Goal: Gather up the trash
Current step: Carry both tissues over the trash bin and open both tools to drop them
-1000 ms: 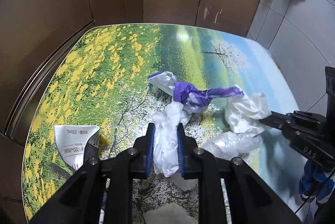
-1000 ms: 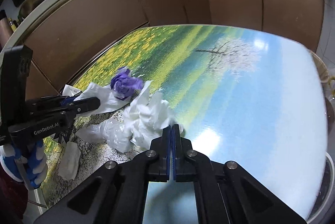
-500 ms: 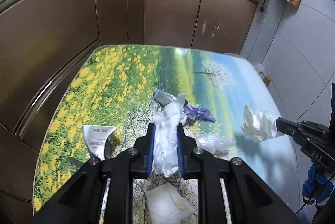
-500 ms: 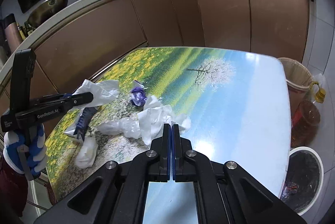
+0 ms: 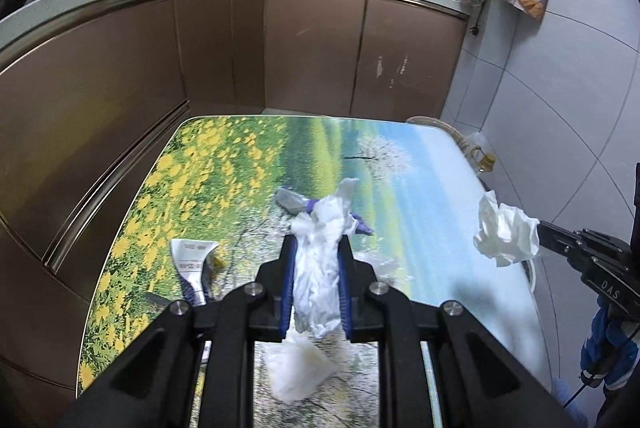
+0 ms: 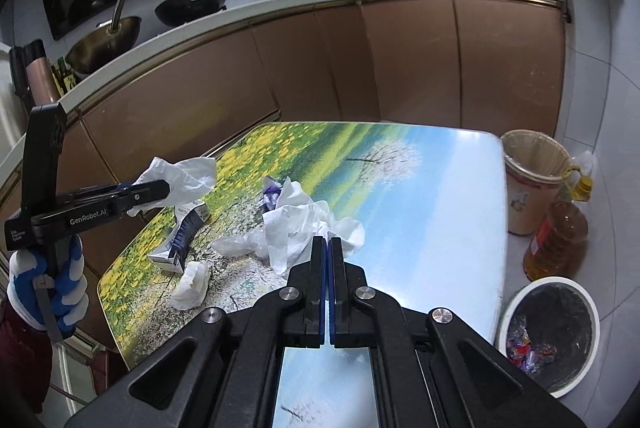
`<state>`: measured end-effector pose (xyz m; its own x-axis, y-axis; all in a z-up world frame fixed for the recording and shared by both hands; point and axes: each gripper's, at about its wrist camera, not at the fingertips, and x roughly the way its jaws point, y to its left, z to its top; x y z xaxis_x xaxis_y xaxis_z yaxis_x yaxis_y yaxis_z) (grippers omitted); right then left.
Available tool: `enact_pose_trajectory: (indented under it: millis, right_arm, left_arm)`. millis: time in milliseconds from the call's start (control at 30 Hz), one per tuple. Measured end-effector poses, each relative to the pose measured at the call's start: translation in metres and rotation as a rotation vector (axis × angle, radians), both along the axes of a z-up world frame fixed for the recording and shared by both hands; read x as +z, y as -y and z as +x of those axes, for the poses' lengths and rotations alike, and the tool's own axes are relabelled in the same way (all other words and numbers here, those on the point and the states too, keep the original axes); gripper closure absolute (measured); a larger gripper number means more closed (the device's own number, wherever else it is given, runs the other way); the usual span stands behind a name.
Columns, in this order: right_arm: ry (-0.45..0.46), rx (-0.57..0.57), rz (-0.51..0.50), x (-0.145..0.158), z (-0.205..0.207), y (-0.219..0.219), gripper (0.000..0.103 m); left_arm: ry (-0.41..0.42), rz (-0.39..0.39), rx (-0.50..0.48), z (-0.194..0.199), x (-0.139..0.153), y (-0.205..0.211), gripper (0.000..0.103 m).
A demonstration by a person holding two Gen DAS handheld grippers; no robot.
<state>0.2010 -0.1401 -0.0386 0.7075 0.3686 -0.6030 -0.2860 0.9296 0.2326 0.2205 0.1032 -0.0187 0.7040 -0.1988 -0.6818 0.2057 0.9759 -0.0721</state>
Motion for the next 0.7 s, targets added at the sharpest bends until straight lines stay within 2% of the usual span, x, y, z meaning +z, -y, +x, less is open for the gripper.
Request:
enact_pose_trajectory:
  millis: [400, 700]
  right_arm:
    - [0.042, -0.175, 0.019, 0.01, -0.036, 0.09, 0.102]
    - [0.016, -0.365, 0.014, -0.008, -0.05, 0.167, 0.102]
  left_arm:
    - [0.008, 0.022, -0.159, -0.003, 0.006, 0.096, 0.086]
    - [-0.039, 0.034, -0.344, 0.008, -0.013, 0.213, 0.086]
